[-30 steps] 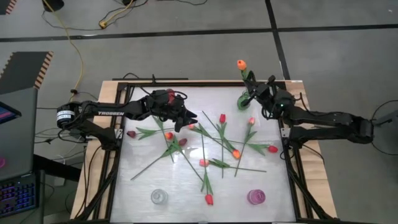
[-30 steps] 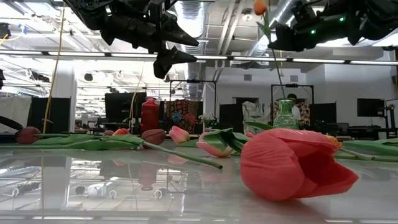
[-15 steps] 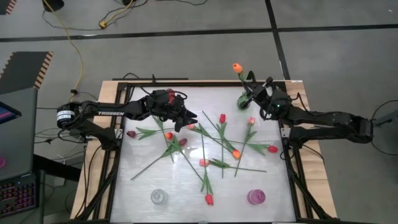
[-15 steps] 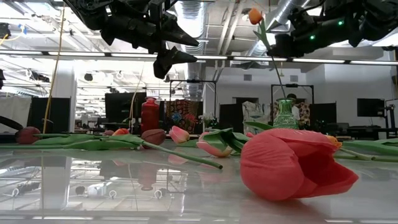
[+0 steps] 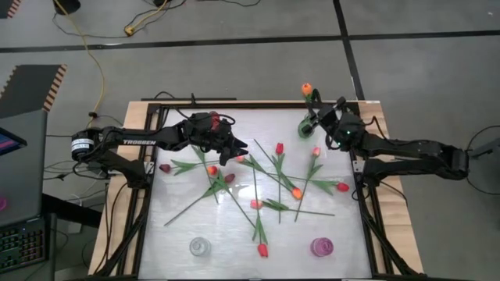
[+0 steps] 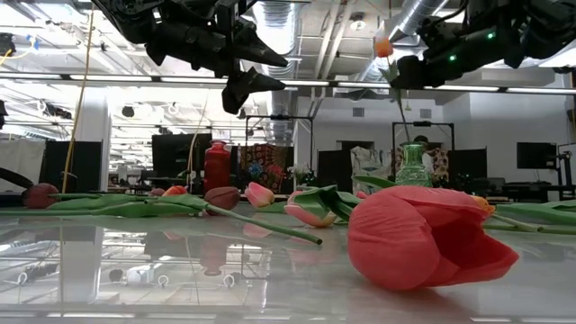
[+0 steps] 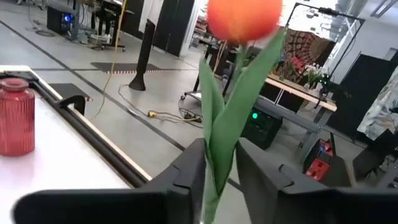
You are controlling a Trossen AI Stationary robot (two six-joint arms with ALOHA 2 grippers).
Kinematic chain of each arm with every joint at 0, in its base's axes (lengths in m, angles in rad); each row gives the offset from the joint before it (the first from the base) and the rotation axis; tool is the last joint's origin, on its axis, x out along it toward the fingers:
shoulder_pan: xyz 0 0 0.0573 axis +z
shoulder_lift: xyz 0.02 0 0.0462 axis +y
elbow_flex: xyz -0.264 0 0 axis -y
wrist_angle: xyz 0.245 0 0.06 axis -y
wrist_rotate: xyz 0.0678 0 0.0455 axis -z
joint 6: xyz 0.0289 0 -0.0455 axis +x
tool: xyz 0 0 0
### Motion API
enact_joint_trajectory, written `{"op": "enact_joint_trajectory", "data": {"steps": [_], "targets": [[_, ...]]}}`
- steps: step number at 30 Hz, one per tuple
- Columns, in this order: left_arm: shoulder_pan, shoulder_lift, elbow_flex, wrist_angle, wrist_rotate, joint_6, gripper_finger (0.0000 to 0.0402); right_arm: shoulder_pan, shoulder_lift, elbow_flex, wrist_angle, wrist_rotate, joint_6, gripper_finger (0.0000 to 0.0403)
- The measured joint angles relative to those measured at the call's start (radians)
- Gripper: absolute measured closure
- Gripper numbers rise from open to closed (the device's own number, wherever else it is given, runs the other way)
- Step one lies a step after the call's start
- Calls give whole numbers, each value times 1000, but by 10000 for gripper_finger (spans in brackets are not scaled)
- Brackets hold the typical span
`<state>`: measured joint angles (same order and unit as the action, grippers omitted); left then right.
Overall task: Sort flowers into vase by color
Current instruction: Put the orange flower into the green vase
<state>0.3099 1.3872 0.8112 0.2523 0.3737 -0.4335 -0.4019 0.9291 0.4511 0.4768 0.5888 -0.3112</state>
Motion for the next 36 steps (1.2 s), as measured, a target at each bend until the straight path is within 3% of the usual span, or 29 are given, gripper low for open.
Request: {"op": "enact_joint_trajectory", "data": {"steps": [10, 18, 22, 30, 36], "targets": [[0, 0, 0, -3, 13, 28, 228, 33, -14, 0, -86, 128, -3, 209], [0, 0, 0, -101, 16, 52, 228, 96, -82, 0, -154, 155, -1, 199], [-1, 0, 0, -179, 67, 41, 228, 130, -125, 0, -181, 155, 7, 199], [-54, 0, 0, -360, 114, -94, 228, 185, -203, 0, -293, 154, 108, 200], [-124, 0, 0, -505, 116, -347, 228, 238, -223, 0, -357, 149, 177, 200]]}}
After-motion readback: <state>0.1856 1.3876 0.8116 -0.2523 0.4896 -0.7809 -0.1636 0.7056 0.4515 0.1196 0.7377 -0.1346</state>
